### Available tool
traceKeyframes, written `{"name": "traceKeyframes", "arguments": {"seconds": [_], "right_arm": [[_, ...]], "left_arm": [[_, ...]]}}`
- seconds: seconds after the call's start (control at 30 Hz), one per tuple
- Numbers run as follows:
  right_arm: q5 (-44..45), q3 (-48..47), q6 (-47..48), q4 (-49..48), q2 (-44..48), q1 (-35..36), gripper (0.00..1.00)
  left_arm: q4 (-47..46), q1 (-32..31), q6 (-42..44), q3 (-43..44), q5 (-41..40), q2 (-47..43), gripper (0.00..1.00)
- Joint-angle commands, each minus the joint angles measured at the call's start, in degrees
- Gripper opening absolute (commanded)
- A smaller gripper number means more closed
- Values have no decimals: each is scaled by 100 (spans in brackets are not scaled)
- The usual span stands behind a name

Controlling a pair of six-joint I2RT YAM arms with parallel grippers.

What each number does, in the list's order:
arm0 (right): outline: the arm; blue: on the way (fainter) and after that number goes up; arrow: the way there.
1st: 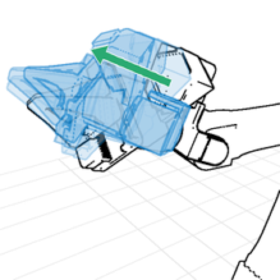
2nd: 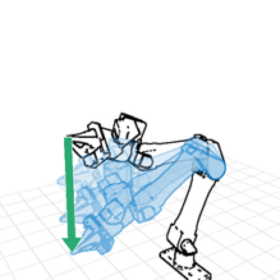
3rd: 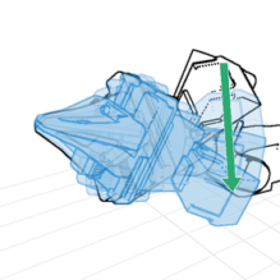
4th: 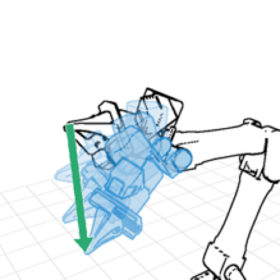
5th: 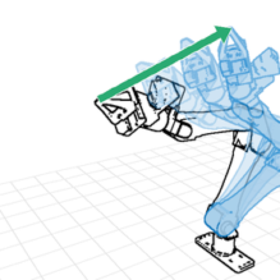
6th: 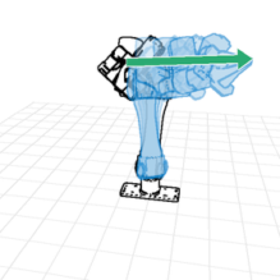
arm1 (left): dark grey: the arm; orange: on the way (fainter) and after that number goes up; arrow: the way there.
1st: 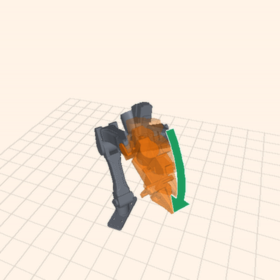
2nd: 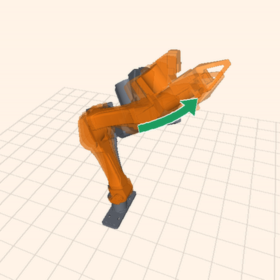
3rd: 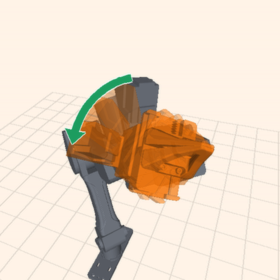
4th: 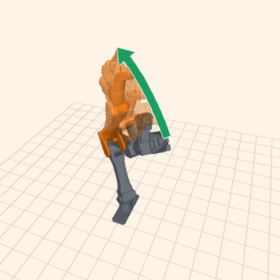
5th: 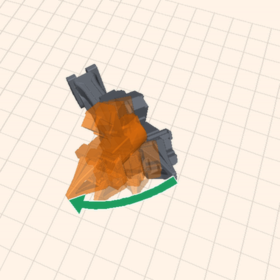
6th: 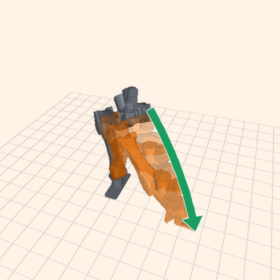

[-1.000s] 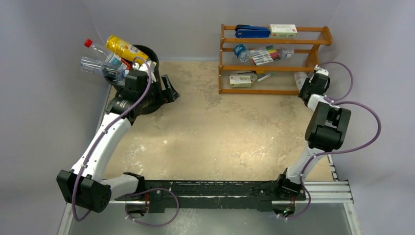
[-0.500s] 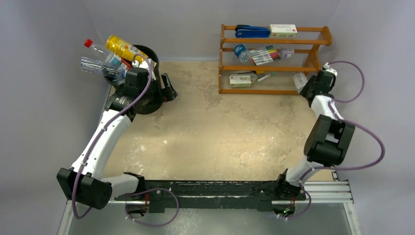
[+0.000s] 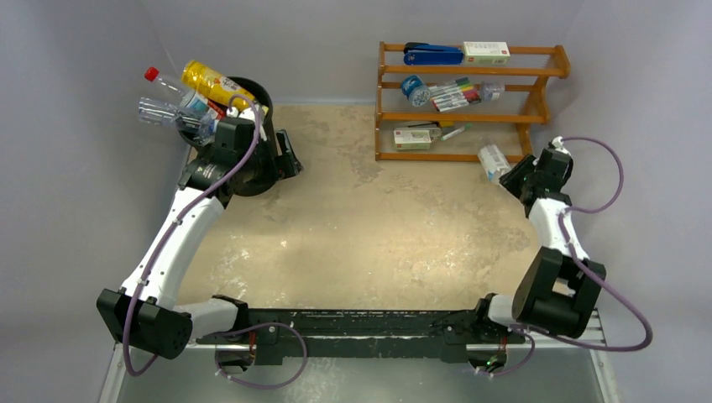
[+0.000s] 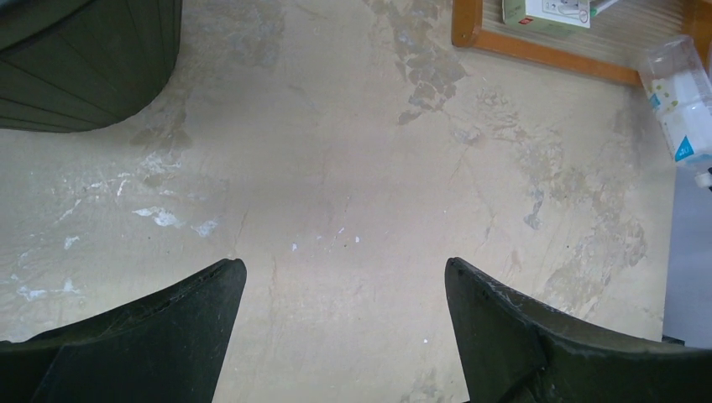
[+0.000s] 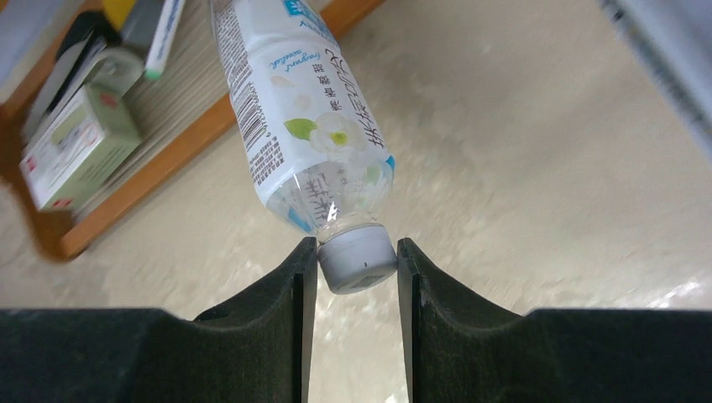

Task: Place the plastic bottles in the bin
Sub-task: Pick up the plastic bottle at the center of the board.

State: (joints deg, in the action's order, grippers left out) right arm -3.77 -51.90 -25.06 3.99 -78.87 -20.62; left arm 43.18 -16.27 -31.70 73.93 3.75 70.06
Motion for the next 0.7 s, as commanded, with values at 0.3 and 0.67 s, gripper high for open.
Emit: {"name": "traceKeyframes", "arguments": {"seconds": [0.3, 0.67], "right_arm": [[-1215, 1278, -1246, -632, 1635, 1153, 24], [-1920, 2344, -1799, -790, 2738, 1564, 24]], "left_arm": [[58, -62, -87, 581, 225, 209, 90], [-482, -173, -537, 288, 687, 387, 90]]}}
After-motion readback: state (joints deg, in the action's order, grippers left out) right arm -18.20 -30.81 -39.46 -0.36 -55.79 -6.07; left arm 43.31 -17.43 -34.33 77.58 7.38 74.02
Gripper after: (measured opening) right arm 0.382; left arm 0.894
